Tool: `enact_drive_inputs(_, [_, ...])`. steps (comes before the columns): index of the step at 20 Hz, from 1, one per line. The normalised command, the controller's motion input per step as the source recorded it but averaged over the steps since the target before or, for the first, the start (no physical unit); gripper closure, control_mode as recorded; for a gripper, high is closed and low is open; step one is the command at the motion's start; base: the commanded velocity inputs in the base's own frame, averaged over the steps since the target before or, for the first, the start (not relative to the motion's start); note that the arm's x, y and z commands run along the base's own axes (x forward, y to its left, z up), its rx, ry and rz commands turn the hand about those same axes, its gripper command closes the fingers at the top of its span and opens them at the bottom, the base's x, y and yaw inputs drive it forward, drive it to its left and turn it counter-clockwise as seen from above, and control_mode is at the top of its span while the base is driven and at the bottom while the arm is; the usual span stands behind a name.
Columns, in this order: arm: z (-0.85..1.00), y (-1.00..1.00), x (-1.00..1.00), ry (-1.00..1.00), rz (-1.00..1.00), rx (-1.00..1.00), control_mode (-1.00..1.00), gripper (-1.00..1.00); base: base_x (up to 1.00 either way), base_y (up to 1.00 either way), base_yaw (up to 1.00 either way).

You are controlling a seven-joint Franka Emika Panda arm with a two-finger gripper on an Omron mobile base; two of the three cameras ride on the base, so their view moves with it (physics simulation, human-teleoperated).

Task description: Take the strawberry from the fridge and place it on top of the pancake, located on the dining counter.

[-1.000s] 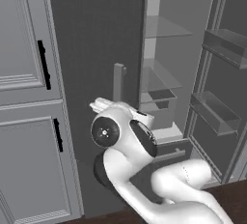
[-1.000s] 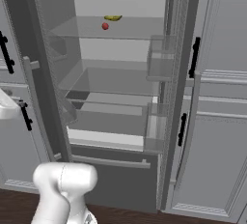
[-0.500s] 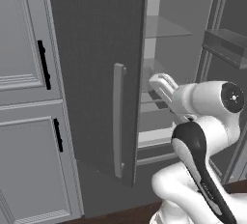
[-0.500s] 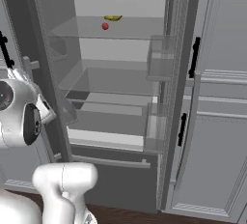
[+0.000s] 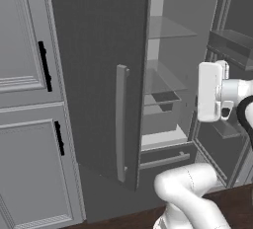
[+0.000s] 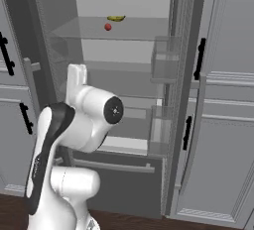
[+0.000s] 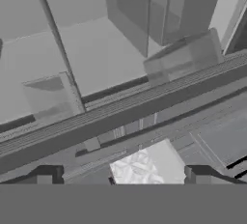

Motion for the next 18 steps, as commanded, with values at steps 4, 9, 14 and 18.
enact_drive_inputs(4, [0.0, -0.05, 0.49, 0.46, 0.29, 0.61, -1.0, -1.0, 0.0, 0.0, 0.0])
enact_drive_inputs(9, [-0.36, 0.31, 0.57, 0.42, 0.25, 0.34, -1.0, -1.0, 0.0, 0.0, 0.0])
enact_drive_inputs(14, [-0.37, 0.6, 0.43, 0.17, 0.22, 0.04, -1.0, -1.0, 0.0, 0.0, 0.0])
enact_drive_inputs(18, [-0.21, 0.6, 0.52, 0.03, 0.17, 0.0, -1.0, -1.0, 0.0, 0.0, 0.0])
